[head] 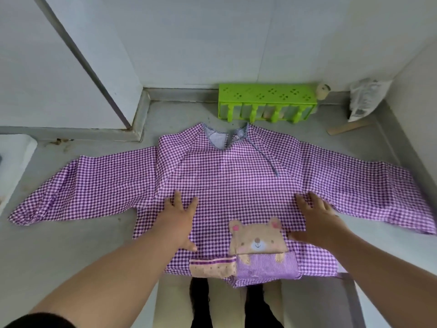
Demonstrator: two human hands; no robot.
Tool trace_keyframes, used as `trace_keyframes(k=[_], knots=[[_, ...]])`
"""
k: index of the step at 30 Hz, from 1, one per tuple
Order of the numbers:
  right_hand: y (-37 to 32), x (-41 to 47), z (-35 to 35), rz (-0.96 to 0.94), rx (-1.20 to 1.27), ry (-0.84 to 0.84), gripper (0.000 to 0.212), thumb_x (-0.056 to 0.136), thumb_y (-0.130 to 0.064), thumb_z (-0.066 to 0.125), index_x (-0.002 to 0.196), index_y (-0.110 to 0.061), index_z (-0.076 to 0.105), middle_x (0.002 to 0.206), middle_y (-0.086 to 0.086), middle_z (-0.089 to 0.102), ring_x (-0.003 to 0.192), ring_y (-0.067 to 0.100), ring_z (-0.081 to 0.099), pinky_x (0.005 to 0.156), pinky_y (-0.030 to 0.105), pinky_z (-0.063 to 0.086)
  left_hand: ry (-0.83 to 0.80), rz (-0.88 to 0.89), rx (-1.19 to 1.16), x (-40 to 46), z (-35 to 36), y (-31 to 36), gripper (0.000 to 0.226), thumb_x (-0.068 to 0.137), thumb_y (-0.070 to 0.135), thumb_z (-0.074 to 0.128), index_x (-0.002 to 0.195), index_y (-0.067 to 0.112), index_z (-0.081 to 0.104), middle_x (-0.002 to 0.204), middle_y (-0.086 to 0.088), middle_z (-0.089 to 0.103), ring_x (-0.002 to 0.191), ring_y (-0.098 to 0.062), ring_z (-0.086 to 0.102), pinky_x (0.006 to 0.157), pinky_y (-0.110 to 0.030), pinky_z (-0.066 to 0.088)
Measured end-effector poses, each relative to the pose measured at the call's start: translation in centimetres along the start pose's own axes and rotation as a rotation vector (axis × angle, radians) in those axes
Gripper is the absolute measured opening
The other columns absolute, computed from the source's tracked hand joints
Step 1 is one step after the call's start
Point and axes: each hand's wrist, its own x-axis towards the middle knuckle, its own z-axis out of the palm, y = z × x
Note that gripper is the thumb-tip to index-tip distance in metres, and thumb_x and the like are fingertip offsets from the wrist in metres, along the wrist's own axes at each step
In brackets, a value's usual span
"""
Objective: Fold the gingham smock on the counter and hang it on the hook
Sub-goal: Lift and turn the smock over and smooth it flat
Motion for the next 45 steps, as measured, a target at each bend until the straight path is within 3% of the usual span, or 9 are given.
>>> trace_keyframes(k=[7, 10, 13, 17, 20, 24, 30, 41, 45], knots=[[3.1, -1.3, 0.4, 0.207, 0.295, 0.203, 0.069, 0.092, -0.044, 0.069, 0.150, -0.032, 0.033, 0.138, 0.010, 0.052, 0.113, 0.032, 0.063, 0.088, 0.049, 0.061, -0.079, -0.041, 0.045, 0.2, -1.3, 1.1, 0.154, 0.071, 0.069, 0.087, 0.156, 0.036, -0.037, 0.167, -0.028, -0.033, 0.158, -0.057, -0.006, 0.123, -0.061, 0.035], [3.7, -1.1, 1.1, 0.213, 0.272, 0.103, 0.034, 0.098, -0.035, 0.047, 0.131, -0.035, 0.042, 0.106, 0.002, 0.071, 0.081, 0.023, 0.070, 0.073, 0.042, 0.062, -0.091, -0.049, 0.066, 0.3, -1.5, 1.3, 0.155, 0.070, 0.072, 0.085, 0.155, 0.036, -0.039, 0.166, -0.029, -0.033, 0.158, -0.057, -0.004, 0.122, -0.060, 0.037], [3.9, -1.7, 0.7, 0.337, 0.145, 0.124, 0.030, 0.097, -0.028, 0.042, 0.127, -0.028, 0.044, 0.094, -0.001, 0.073, 0.080, 0.022, 0.071, 0.076, 0.040, 0.061, -0.082, -0.040, 0.082, 0.2, -1.6, 1.3, 0.154, 0.070, 0.075, 0.084, 0.155, 0.036, -0.039, 0.167, -0.029, -0.032, 0.158, -0.057, -0.003, 0.122, -0.059, 0.037], [1.9, -2.1, -0.7, 0.128, 0.035, 0.317, 0.051, 0.093, -0.020, 0.046, 0.143, -0.028, 0.041, 0.135, 0.001, 0.054, 0.122, 0.024, 0.054, 0.104, 0.043, 0.047, -0.079, -0.022, 0.101, -0.4, -1.9, 1.4, 0.152, 0.070, 0.078, 0.081, 0.156, 0.037, -0.038, 0.167, -0.029, -0.030, 0.158, -0.056, 0.000, 0.123, -0.058, 0.035], [-1.2, -1.2, -1.5, -0.175, 0.037, 0.206, 0.072, 0.097, -0.033, 0.055, 0.159, -0.040, 0.019, 0.166, -0.002, 0.023, 0.151, 0.025, 0.027, 0.119, 0.050, 0.032, -0.066, -0.009, 0.111, -0.5, -2.1, 1.4, 0.150, 0.070, 0.080, 0.079, 0.156, 0.038, -0.037, 0.168, -0.029, -0.028, 0.158, -0.056, 0.001, 0.124, -0.058, 0.033], [-3.5, 0.8, -1.7, -0.149, 0.037, 0.056, 0.098, 0.092, -0.059, 0.065, 0.162, -0.043, -0.001, 0.173, -0.004, -0.008, 0.160, 0.028, 0.004, 0.119, 0.057, 0.033, 0.000, 0.030, 0.107, -0.3, -2.9, 0.7, 0.136, 0.074, 0.087, 0.068, 0.163, 0.041, -0.023, 0.172, -0.026, -0.020, 0.155, -0.049, 0.025, 0.122, -0.054, 0.038], [-2.1, 2.5, -2.6, -0.061, -0.041, 0.034, 0.122, 0.077, -0.071, 0.073, 0.164, -0.036, -0.006, 0.173, -0.003, -0.001, 0.156, 0.031, 0.017, 0.107, 0.056, 0.049, 0.037, -0.032, 0.022, 1.1, -4.3, 0.2, 0.139, 0.074, 0.079, 0.077, 0.164, 0.039, -0.021, 0.172, -0.024, -0.024, 0.160, -0.051, 0.006, 0.124, -0.056, 0.034], [-1.7, 4.1, -3.3, -0.072, -0.188, 0.027, 0.141, 0.067, -0.083, 0.071, 0.164, -0.022, -0.011, 0.158, 0.008, 0.024, 0.140, 0.033, 0.037, 0.102, 0.048, 0.052, 0.014, -0.056, 0.124, 1.4, -5.5, 0.9, 0.147, 0.066, 0.086, 0.076, 0.163, 0.038, -0.023, 0.172, -0.027, -0.017, 0.152, -0.044, 0.033, 0.120, -0.050, 0.041], [-2.0, 4.6, -4.2, -0.117, -0.183, 0.078, 0.124, 0.073, -0.083, 0.064, 0.163, -0.020, 0.008, 0.150, 0.007, 0.034, 0.132, 0.029, 0.046, 0.099, 0.046, 0.052, 0.077, -0.004, 0.048, 1.6, -6.4, 0.1, 0.127, 0.075, 0.079, 0.075, 0.167, 0.032, 0.001, 0.175, -0.020, -0.012, 0.158, -0.041, 0.020, 0.124, -0.055, 0.034]])
